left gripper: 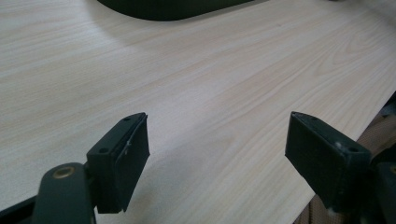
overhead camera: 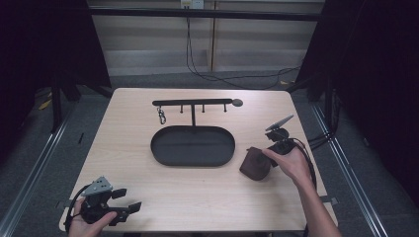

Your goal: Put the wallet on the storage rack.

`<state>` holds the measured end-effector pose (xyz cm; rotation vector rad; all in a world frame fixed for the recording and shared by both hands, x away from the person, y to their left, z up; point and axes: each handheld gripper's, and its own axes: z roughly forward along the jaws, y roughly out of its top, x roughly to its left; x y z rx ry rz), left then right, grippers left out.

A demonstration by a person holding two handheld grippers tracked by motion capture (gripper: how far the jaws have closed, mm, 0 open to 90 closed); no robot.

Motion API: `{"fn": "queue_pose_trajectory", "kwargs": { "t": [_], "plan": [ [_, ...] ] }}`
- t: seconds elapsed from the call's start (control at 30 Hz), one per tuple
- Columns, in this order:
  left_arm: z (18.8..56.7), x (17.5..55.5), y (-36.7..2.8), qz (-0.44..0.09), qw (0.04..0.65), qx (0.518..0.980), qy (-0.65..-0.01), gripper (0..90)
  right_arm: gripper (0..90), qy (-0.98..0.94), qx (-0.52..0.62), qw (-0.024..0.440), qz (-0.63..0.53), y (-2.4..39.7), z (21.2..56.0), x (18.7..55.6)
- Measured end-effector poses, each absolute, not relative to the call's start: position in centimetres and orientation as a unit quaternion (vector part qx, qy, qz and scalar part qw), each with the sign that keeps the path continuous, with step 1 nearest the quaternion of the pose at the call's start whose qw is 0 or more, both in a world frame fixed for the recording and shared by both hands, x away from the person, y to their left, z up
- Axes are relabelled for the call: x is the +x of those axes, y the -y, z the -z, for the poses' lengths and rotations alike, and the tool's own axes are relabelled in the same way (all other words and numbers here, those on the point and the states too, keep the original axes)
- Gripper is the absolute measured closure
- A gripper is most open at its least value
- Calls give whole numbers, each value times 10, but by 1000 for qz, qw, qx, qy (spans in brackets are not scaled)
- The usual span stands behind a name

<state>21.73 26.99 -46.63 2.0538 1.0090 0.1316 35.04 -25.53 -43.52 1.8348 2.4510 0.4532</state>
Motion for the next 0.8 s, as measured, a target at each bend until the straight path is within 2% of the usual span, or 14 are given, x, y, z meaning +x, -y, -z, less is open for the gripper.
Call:
{"fn": "queue_pose_trajectory", "kwargs": {
  "t": [0.4,0.43,0.53,0.63,0.8],
  "plan": [
    [466,217,-269,-53,409,819,-398,211,183,-792,595,-3,-135,250,455,368],
    [466,217,-269,-53,408,820,-398,211,138,-792,596,-7,-132,248,460,370],
    [466,218,-269,-54,409,818,-400,206,129,-786,604,-18,-134,250,464,372],
    [466,218,-269,-53,409,820,-396,205,195,-777,609,-52,-152,256,467,374],
    [466,218,-269,-51,408,821,-396,205,226,-777,610,-53,-147,254,465,375]
  ]
}}
